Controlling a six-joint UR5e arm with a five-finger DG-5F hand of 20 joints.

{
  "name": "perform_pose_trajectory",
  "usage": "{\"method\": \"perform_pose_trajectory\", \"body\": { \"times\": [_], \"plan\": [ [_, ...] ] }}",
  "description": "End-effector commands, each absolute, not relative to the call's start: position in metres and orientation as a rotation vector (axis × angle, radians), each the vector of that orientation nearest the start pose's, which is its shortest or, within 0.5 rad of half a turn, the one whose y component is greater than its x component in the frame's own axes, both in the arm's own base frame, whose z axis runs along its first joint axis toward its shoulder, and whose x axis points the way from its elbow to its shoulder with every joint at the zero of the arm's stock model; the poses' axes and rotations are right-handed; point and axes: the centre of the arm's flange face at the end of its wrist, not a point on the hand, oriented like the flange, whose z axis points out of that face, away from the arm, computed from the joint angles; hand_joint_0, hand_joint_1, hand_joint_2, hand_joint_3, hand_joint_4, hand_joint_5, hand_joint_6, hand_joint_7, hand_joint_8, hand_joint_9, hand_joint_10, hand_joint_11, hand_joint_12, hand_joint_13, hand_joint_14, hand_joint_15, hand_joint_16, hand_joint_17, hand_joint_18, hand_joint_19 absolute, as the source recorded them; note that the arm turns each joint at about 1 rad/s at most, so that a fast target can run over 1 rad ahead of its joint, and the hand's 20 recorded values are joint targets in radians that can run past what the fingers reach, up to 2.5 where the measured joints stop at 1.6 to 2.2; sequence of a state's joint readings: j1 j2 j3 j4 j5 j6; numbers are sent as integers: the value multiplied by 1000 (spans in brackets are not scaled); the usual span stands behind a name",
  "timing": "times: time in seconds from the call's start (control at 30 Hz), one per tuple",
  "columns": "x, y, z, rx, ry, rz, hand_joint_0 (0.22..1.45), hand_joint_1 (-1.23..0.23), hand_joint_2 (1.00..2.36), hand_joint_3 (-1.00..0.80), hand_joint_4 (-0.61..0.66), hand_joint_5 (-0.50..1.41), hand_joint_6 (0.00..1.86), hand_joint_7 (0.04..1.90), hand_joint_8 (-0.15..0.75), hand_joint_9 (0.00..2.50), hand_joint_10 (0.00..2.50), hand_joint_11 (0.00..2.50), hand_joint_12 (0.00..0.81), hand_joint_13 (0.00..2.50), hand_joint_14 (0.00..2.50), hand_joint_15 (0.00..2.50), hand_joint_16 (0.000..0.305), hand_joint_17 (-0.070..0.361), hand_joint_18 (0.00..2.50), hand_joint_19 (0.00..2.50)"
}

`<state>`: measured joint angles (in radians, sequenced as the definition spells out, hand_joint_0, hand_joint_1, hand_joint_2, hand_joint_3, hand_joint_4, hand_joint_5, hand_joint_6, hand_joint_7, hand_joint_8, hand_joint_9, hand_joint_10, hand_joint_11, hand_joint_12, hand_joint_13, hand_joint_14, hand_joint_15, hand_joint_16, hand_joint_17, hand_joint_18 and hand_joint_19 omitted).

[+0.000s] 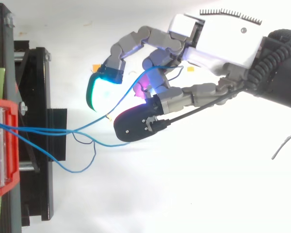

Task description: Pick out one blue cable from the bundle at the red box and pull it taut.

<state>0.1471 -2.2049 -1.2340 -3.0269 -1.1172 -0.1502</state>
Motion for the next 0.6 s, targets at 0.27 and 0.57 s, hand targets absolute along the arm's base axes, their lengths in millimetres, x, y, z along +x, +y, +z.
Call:
{"method": "perform_pose_trajectory", "body": {
  "times": [0.27,0.57],
  "plan": [
    [713,-72,275,1322,1239,733,580,-736,1000,-500,-31,-127,921,791,160,928,2234,802,321,995,19,1193,42,94,685,1008],
    [711,-68,275,1324,1257,728,532,-705,1000,-500,-24,-126,922,777,171,927,2281,774,336,1005,20,1193,44,99,701,998]
  ]
}}
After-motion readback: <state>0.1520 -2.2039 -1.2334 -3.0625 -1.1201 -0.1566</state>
